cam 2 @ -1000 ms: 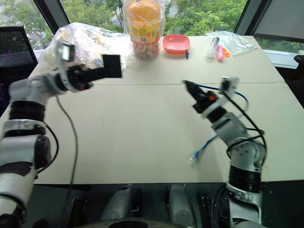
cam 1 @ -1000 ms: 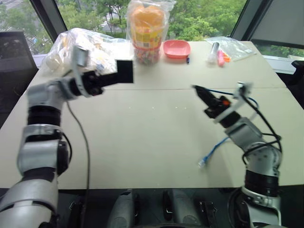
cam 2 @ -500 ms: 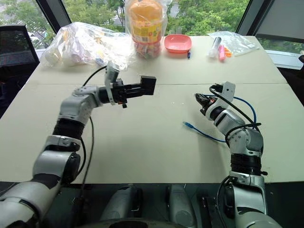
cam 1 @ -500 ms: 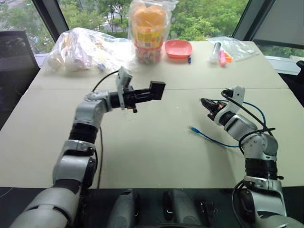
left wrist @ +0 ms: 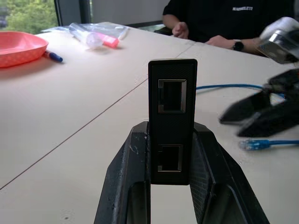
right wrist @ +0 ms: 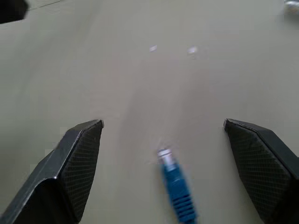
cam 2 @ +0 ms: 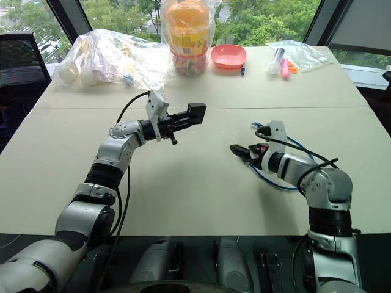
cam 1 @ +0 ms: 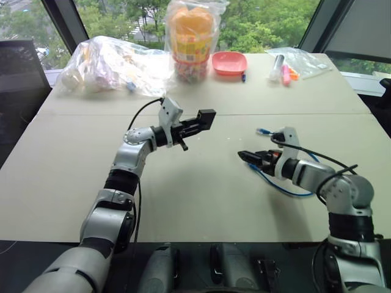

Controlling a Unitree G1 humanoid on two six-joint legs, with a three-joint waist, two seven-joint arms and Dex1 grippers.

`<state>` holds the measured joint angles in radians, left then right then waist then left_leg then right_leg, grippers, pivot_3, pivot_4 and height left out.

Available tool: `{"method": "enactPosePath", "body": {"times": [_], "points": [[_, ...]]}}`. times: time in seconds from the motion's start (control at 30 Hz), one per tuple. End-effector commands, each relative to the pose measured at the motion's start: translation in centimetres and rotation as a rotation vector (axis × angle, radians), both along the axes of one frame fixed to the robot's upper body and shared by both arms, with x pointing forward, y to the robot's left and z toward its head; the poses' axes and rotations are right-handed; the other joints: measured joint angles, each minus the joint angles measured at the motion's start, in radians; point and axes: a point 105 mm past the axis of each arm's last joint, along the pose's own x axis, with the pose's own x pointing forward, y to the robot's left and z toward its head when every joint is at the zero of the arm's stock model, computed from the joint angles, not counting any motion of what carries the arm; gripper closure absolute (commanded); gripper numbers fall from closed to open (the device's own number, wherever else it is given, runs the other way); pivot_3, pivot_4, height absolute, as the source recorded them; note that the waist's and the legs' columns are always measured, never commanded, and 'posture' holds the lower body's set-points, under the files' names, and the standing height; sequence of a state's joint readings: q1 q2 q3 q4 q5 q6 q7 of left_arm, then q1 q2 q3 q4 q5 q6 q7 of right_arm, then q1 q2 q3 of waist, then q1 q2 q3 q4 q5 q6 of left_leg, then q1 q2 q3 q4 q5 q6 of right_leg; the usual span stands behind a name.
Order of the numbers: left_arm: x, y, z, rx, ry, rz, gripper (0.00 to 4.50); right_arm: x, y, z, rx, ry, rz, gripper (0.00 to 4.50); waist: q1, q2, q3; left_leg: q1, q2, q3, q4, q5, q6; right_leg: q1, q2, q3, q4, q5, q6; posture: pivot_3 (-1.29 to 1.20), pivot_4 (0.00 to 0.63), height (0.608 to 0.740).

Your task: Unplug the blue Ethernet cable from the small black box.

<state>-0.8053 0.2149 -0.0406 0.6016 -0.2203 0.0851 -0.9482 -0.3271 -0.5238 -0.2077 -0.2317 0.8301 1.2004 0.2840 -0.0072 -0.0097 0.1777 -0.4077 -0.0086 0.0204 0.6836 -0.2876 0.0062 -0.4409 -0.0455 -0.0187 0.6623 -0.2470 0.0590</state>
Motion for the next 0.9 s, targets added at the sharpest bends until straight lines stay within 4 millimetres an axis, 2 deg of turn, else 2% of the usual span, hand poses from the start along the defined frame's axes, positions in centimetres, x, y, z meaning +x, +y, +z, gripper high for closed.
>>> {"method": "enactPosePath", "body": {"times": [0.03, 0.27, 0.3, 0.33, 0.43, 0.53, 0.63, 0.67, 0.77, 0.83, 0.9], "points": [[-0.1, -0.6, -0.1, 0.027, -0.089, 0.02, 4.02, -1.7, 1.7, 0.8, 0.018, -0.032, 0.105, 0.04, -0.001, 0.0, 0.0, 0.0, 0.0, 0.0, 0.0, 0.0, 0.0, 0.001, 0.0, 0.0, 0.0, 0.0, 0.0, 0.0, 0.15, 0.74], [0.0, -1.3, -3.3, 0.054, -0.109, 0.101, 4.02, -0.1, 1.3, 2.7, 0.088, -0.144, 0.027, 0.04, -0.003, 0.0, 0.0, 0.002, 0.0, 0.002, 0.001, 0.0, 0.0, 0.002, 0.001, 0.002, -0.001, 0.002, 0.003, 0.0, 0.15, 0.74], [0.0, -1.3, -3.6, 0.049, -0.104, 0.103, 2.97, 0.1, 1.2, 2.9, 0.086, -0.153, 0.022, 0.0, -0.002, 0.0, 0.0, 0.002, 0.0, 0.002, 0.001, 0.0, 0.0, 0.002, 0.001, 0.002, -0.001, 0.002, 0.003, 0.0, 0.15, 0.74], [-0.1, -1.3, -3.9, 0.046, -0.095, 0.1, 2.68, 0.2, 1.1, 2.9, 0.084, -0.159, 0.015, 0.0, -0.002, 0.0, 0.0, 0.002, 0.0, 0.002, 0.001, 0.0, 0.0, 0.002, 0.001, 0.002, -0.001, 0.002, 0.003, 0.0, 0.15, 0.74], [-0.3, -1.0, -4.4, 0.044, -0.082, 0.095, 1.36, 0.3, 0.7, 3.0, 0.076, -0.171, 0.003, 0.0, -0.002, 0.0, 0.0, 0.001, 0.0, 0.002, 0.001, 0.0, 0.001, 0.002, 0.001, 0.002, -0.001, 0.002, 0.003, 0.0, 0.15, 0.74], [-0.6, -0.1, -3.3, 0.006, -0.049, 0.08, 0.1, 0.3, 0.3, 3.5, 0.07, -0.197, 0.006, 0.0, -0.004, 0.0, 0.0, 0.001, 0.0, 0.002, 0.001, 0.0, 0.001, 0.002, 0.001, 0.002, -0.001, 0.002, 0.003, 0.0, 0.15, 0.74], [-1.4, 0.8, -1.2, -0.035, -0.026, 0.052, 0.04, 0.1, -0.1, 4.0, 0.064, -0.223, 0.01, 0.0, -0.006, 0.0, 0.0, 0.001, 0.0, 0.002, 0.001, 0.0, 0.001, 0.001, 0.001, 0.002, -0.001, 0.002, 0.003, 0.0, 0.15, 0.74], [-1.9, 1.6, 0.1, -0.055, -0.022, 0.049, 0.04, -0.1, -0.4, 4.2, 0.064, -0.237, 0.014, 0.0, -0.005, 0.0, 0.0, 0.001, 0.0, 0.001, 0.001, 0.0, 0.001, 0.001, 0.001, 0.002, -0.001, 0.002, 0.003, 0.0, 0.15, 0.74], [-4.4, 3.7, 3.4, -0.099, 0.044, -0.001, 0.04, -0.8, -1.2, 5.0, 0.052, -0.295, 0.035, 0.0, -0.008, 0.0, 0.0, 0.001, 0.0, 0.001, 0.001, 0.0, 0.001, 0.001, 0.001, 0.002, -0.001, 0.002, 0.003, 0.0, 0.15, 0.74], [-6.4, 4.9, 4.5, -0.106, 0.112, -0.037, 0.04, -1.2, -1.8, 6.6, 0.063, -0.399, 0.025, 0.0, -0.009, 0.0, 0.0, 0.001, 0.0, 0.001, 0.0, 0.0, 0.001, 0.001, 0.001, 0.003, -0.001, 0.002, 0.003, 0.0, 0.15, 0.74], [-7.8, 6.3, 4.8, -0.089, 0.159, -0.022, 0.04, -1.3, -2.9, 8.0, 0.086, -0.485, -0.02, 0.0, -0.007, 0.001, 0.0, 0.002, 0.0, 0.001, 0.0, 0.0, 0.001, 0.002, 0.001, 0.003, -0.002, 0.002, 0.003, 0.0, 0.15, 0.74]]}}
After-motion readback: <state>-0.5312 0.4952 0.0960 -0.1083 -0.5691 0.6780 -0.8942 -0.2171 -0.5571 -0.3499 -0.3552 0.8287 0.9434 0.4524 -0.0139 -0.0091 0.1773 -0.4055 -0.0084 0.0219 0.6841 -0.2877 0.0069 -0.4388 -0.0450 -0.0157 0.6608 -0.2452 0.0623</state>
